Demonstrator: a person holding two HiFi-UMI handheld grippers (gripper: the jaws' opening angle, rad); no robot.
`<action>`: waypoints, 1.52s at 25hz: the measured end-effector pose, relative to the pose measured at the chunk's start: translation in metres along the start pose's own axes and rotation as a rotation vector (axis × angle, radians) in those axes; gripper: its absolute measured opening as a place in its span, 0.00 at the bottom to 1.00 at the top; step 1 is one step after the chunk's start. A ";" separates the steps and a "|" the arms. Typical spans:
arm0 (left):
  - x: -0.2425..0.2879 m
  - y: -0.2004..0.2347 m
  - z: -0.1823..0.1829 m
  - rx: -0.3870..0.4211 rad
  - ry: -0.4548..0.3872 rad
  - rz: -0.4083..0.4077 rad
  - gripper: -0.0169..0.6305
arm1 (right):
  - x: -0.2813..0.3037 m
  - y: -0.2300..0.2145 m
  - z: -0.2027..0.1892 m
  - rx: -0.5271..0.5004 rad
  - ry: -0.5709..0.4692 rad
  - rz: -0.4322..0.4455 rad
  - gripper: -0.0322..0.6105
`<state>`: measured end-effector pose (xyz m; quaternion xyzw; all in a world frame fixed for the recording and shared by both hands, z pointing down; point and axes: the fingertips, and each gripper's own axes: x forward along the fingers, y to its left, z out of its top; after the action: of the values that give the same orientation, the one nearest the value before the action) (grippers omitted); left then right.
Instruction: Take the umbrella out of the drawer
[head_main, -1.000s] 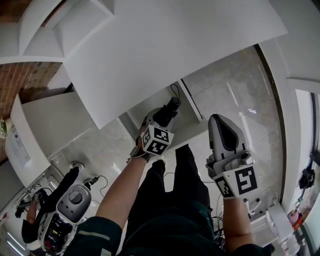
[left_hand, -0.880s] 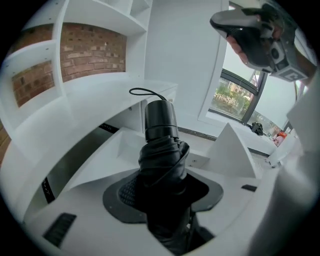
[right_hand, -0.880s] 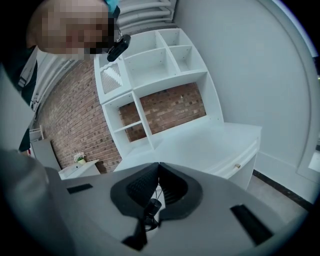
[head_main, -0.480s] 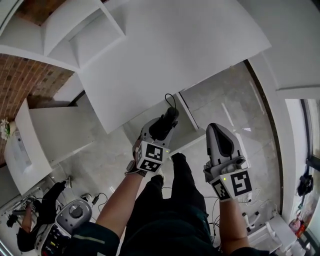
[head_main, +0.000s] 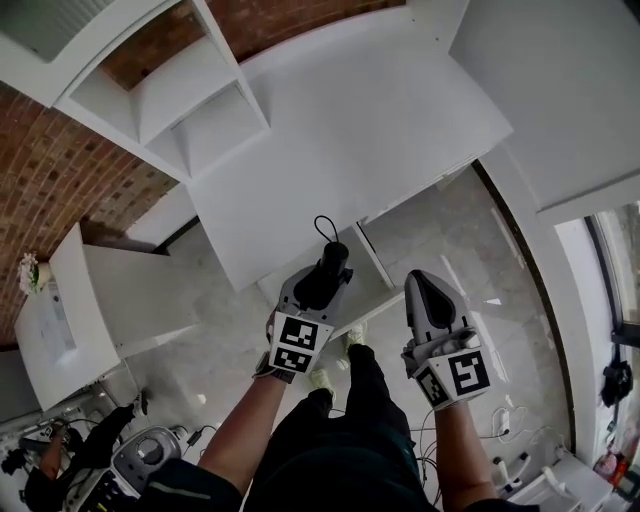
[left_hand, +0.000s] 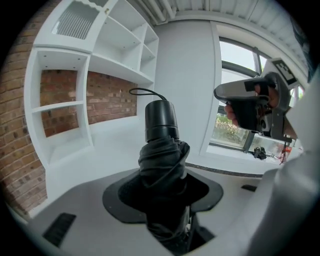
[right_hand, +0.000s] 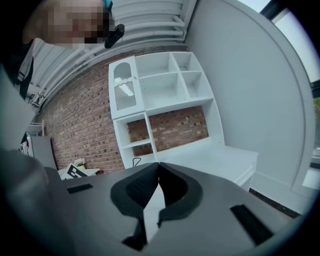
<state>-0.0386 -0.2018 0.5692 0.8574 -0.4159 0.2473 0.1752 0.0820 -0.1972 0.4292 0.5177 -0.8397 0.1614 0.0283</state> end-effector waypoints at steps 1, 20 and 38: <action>-0.006 -0.001 0.004 -0.006 -0.008 0.000 0.34 | -0.004 0.002 0.004 -0.005 -0.006 -0.001 0.05; -0.136 -0.011 0.123 0.001 -0.240 0.006 0.34 | -0.055 0.066 0.074 -0.126 -0.093 -0.031 0.05; -0.249 -0.021 0.201 0.012 -0.436 0.037 0.34 | -0.093 0.107 0.149 -0.204 -0.215 -0.064 0.05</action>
<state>-0.0980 -0.1355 0.2611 0.8839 -0.4581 0.0615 0.0713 0.0486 -0.1176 0.2427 0.5528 -0.8331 0.0179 -0.0044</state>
